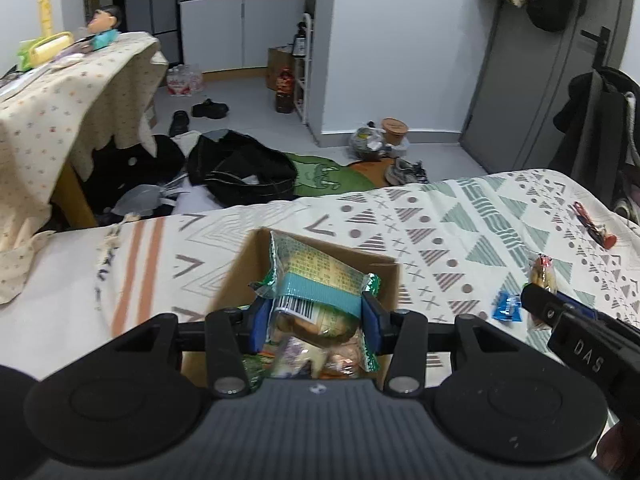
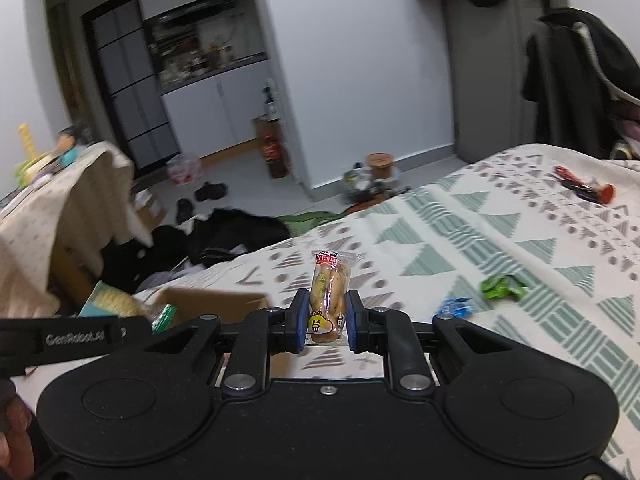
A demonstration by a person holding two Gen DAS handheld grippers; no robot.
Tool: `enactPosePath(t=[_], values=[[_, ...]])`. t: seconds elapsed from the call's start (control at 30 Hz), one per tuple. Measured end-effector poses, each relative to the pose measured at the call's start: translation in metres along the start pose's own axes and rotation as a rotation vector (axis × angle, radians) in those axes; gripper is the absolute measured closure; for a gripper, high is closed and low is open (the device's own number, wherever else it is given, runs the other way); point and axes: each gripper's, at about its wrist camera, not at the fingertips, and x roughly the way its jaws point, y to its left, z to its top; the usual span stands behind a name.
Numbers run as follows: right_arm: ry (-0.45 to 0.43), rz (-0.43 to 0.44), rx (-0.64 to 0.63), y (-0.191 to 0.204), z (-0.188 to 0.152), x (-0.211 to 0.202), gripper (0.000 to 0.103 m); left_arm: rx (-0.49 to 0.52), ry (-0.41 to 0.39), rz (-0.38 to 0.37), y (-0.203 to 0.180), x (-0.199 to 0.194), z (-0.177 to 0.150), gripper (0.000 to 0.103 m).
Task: Organize snacks
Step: 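Carry both held packs toward the cardboard box, then lower both packs into the cardboard box and open both grippers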
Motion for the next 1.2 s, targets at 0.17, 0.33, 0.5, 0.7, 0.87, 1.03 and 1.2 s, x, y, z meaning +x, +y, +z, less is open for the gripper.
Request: enactPosePath(t=[0.17,0.33,0.5,0.7,0.87,1.03,1.2], values=[[0.023,0.04,-0.046,0.023,-0.007,0.002,0.084,-0.028,0.014,0.02,0.017,-0.005,-0.002,0.057],[0.043,0.077,-0.054,0.037,-0.011,0.004,0.084,-0.036,0.037,0.033,0.028,-0.006,-0.004,0.057],[0.048,0.1,-0.067,0.046,-0.014,0.005,0.084,-0.039,0.061,0.04,0.037,-0.007,-0.008,0.057],[0.077,0.152,-0.058,0.054,-0.019,0.011,0.084,-0.028,0.074,0.073,0.042,-0.009,-0.005,0.054],[0.085,0.187,-0.061,0.061,-0.021,0.014,0.084,-0.055,0.071,0.079,0.049,-0.01,-0.002,0.053],[0.129,0.26,-0.07,0.067,-0.024,0.02,0.08,-0.068,0.077,0.088,0.054,-0.009,-0.001,0.048],[0.124,0.247,-0.057,0.057,-0.022,0.019,0.068,-0.077,0.071,0.101,0.056,-0.008,0.0,0.037]])
